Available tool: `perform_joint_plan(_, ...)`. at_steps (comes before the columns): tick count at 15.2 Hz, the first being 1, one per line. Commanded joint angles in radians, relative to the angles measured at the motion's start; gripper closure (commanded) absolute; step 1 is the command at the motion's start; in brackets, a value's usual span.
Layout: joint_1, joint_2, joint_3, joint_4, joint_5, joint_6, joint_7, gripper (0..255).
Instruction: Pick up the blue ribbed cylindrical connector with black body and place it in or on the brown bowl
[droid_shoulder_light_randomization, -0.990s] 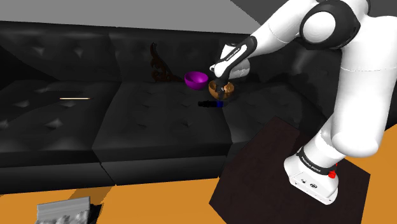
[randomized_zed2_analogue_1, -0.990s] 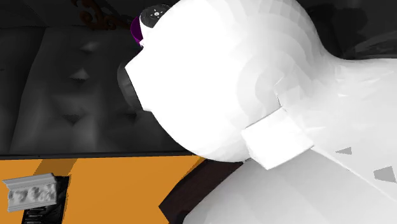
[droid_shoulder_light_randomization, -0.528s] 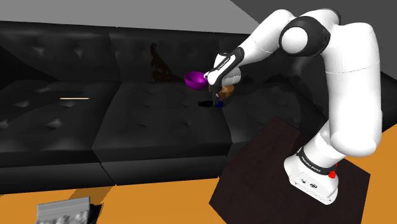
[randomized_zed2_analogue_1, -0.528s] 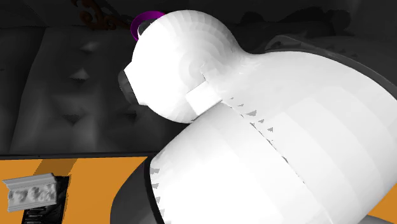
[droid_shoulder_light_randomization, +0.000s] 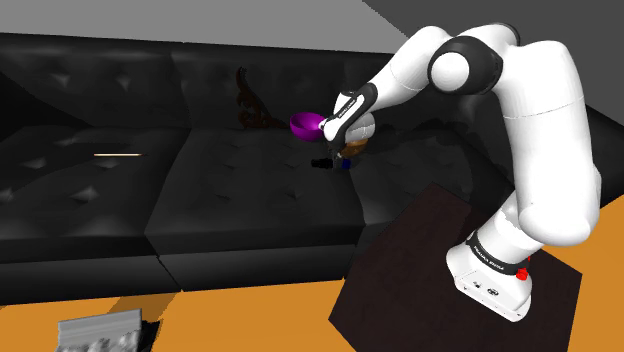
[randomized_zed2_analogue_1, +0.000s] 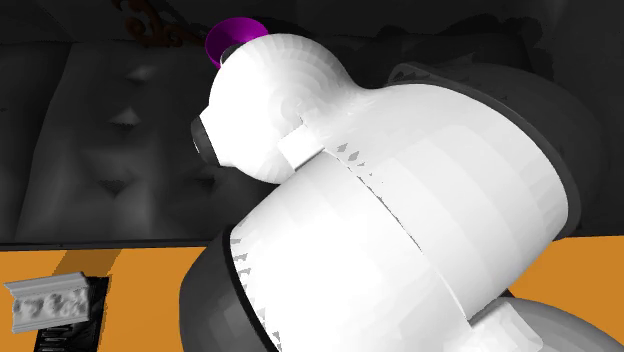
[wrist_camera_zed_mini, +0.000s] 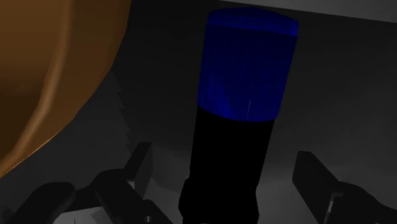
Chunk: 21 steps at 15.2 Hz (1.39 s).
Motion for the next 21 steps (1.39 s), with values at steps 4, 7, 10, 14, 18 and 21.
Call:
perform_joint_plan(4,0.0,0.001,0.0,0.0,0.0,0.001,0.0,0)
perform_joint_plan(7,0.0,0.001,0.0,0.0,0.0,0.001,0.0,255)
perform_joint_plan(10,0.0,0.001,0.0,0.001,0.0,0.001,0.0,255)
perform_joint_plan(14,0.0,0.001,0.0,0.001,0.0,0.001,0.0,255)
perform_joint_plan(18,0.01,-0.049,-0.013,-0.019,-0.01,-0.03,0.008,255)
perform_joint_plan(21,0.018,-0.085,-0.023,-0.031,-0.018,-0.054,0.015,255)
